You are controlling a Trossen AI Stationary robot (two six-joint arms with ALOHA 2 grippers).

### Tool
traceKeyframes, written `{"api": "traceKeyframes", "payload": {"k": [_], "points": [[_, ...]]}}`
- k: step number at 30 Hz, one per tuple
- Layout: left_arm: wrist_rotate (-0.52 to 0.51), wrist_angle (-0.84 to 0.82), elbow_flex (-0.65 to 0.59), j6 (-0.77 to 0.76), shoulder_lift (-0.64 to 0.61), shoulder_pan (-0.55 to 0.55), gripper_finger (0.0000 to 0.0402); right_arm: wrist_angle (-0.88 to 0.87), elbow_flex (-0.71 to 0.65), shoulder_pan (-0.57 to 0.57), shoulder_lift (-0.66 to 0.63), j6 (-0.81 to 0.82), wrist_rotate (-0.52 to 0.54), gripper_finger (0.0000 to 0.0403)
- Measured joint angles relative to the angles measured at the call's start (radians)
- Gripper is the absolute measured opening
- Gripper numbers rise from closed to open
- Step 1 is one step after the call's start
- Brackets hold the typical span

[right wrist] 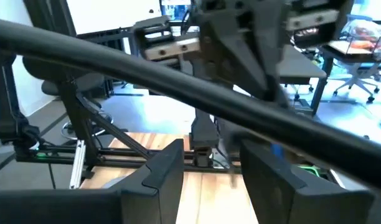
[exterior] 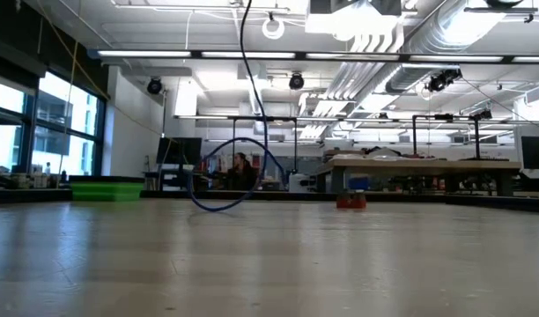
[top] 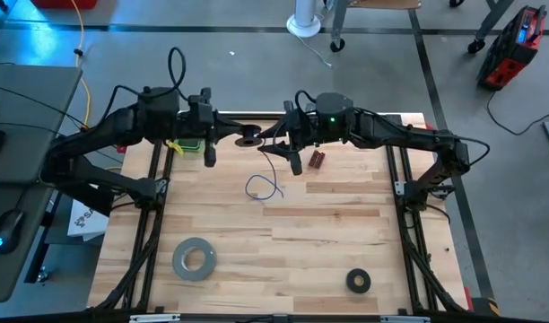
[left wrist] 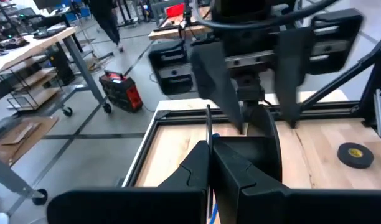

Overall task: Coil cords
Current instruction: Coil the blue wire onto the spool

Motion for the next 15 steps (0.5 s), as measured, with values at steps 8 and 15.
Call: {"api": "traceKeyframes", "payload": {"k": [8,15], "points": [[0.034,0.027,0.0,-0.012,0.021,0.005,0.0,0.022,0.0,0.005,0.0,-0.036,0.023,0.0108],[0.002,0.072,0.0,-0.036,0.027,0.004,0.001,0.05,0.001,0.009,-0.002,0.01,0.038,0.0008]]}}
